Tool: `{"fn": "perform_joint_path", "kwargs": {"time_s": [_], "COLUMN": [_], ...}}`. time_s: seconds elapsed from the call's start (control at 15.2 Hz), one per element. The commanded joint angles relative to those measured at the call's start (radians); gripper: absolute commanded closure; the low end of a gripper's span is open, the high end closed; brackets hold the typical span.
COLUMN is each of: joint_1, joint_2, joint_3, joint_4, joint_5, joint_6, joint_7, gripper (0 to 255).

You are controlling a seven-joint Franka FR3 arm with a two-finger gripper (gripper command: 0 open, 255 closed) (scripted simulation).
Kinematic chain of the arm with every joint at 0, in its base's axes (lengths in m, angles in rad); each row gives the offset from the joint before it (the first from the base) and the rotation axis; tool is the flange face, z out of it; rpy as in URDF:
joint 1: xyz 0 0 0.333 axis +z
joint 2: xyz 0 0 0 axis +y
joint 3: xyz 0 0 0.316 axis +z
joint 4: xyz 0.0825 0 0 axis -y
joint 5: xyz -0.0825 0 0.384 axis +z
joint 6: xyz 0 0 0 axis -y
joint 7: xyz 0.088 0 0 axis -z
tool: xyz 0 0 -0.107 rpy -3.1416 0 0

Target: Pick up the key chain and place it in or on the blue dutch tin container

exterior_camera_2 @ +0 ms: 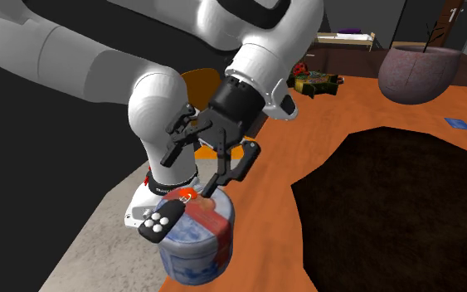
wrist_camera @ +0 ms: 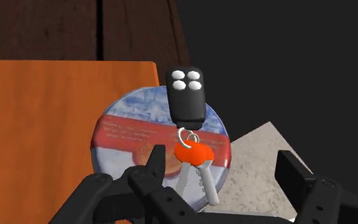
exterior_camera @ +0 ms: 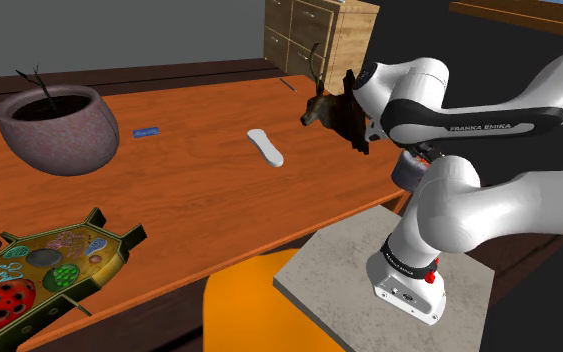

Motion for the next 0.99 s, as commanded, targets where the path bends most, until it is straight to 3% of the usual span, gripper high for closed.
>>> {"fn": "perform_joint_path", "kwargs": {"time_s": [0.0,0.07,0.13,0.26,0.4,0.92], "joint_1": [0.025,0.018,0.035,0.062,0.050,0.005], "joint_2": [-0.242,-0.189,-0.222,-0.182,-0.135,-0.124], "joint_3": [0.008,-0.049,-0.067,-0.005,0.061,0.088], "joint_4": [-0.013,-0.031,-0.002,0.058,0.111,0.107], "joint_5": [0.069,0.025,-0.005,0.063,0.127,0.143], "joint_6": [0.160,0.230,0.179,0.153,0.148,0.175], "joint_7": [-0.004,0.022,-0.002,0.006,-0.008,-0.036], "gripper": [0,0,0,0,0,0]}}
